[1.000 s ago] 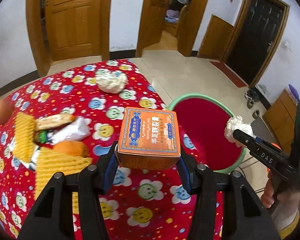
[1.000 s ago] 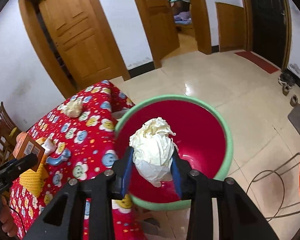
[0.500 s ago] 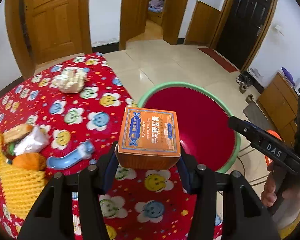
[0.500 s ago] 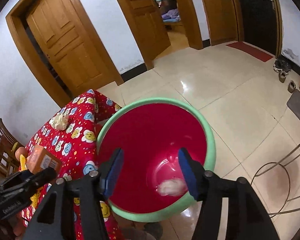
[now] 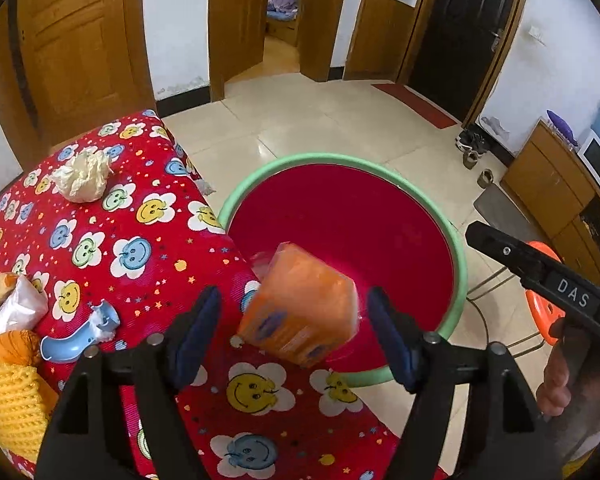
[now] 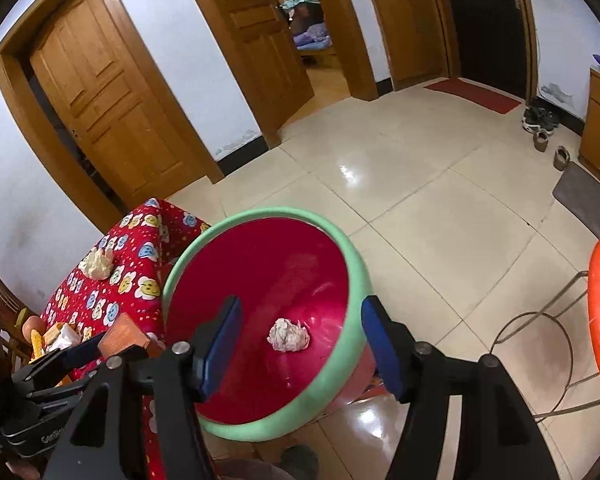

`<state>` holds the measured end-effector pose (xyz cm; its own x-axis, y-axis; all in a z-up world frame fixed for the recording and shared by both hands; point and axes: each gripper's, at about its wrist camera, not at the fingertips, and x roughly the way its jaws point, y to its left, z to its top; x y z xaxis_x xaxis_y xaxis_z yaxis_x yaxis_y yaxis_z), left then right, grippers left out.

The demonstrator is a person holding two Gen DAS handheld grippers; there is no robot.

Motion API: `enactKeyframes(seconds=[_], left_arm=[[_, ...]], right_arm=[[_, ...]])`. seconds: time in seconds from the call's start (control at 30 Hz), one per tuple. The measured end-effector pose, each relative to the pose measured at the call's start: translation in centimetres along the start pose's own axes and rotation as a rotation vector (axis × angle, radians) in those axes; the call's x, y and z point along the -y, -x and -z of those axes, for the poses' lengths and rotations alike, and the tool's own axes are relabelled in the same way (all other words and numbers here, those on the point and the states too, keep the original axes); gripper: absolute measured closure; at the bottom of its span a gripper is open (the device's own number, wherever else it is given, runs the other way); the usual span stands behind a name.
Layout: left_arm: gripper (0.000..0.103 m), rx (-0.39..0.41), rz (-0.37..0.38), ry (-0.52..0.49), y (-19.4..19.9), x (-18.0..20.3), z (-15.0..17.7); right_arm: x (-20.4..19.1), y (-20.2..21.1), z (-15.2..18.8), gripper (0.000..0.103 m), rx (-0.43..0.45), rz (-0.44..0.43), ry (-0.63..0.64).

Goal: Collect trash
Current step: 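Move both tools back over the table toward the yellow foam nets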

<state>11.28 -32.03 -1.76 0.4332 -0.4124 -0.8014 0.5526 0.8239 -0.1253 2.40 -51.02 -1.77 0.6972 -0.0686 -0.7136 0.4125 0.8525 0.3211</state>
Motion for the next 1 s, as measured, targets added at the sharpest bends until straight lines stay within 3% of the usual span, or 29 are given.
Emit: enactKeyframes(seconds=[0.53, 1.0], left_arm=[[0.028, 0.039, -0.053, 0.089, 3.4, -3.2, 0.8], [0.028, 0.115, -0.165, 0.216, 8.8, -10.1, 2.4]], right_arm=[[-1.9, 1.7, 0.7, 0.038, -0.004, -0.037, 0.020], [-7.1, 2.1, 2.5, 0.036, -0.031, -0.129, 0.081]])
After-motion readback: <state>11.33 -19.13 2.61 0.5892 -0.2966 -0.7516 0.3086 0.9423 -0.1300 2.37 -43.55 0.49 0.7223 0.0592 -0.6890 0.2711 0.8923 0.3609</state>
